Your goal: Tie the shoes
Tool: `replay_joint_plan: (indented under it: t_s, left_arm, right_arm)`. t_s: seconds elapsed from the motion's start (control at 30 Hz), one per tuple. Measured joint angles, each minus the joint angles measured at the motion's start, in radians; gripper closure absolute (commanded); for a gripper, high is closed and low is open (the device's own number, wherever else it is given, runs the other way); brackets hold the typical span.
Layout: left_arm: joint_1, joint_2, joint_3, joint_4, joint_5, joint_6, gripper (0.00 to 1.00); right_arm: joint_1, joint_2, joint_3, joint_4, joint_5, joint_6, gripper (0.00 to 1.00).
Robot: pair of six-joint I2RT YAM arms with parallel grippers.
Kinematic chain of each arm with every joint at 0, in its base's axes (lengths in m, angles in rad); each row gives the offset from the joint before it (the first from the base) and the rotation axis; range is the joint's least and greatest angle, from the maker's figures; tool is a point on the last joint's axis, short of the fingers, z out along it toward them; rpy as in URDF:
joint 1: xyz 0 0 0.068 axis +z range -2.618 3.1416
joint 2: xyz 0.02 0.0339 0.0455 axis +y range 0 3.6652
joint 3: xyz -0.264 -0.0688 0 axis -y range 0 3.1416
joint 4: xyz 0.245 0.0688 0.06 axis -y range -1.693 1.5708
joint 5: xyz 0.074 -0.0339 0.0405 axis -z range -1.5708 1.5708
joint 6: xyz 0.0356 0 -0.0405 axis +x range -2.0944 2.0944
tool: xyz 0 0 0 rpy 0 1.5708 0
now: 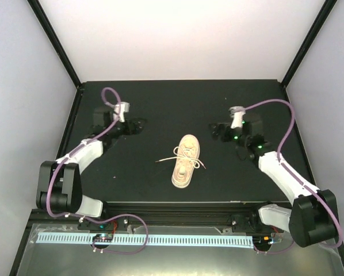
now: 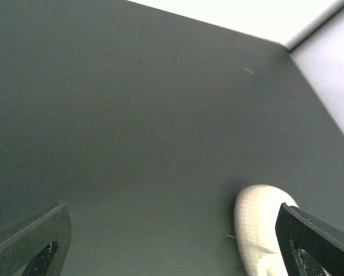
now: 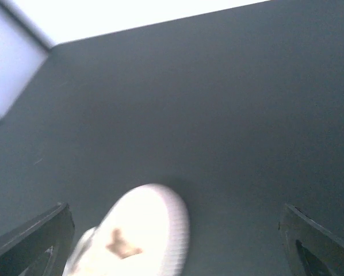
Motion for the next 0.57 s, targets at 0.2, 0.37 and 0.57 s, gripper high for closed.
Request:
replay_joint_plan:
  t_s: [0.2,0.37,0.57]
  left_arm:
    - [0.291,-0.164,-0.142,0.011,-0.188,0.006,0.01]
    - [0.304,-0.341,-0.354,0.173,-0.449,0.076,0.01]
    - [0.299,-0.224,-0.414,0.283,-0.496,0.129,0.01]
  right_arm:
    - [-0.346,-0.041,-0.071,0.051,0.102,0.005,0.0]
    - [-0.424,-0.187,-0.259,0.207,0.264,-0.002,0.0]
    - [-0.424,-0.157,-0.431,0.455,0.374,-0.029,0.0]
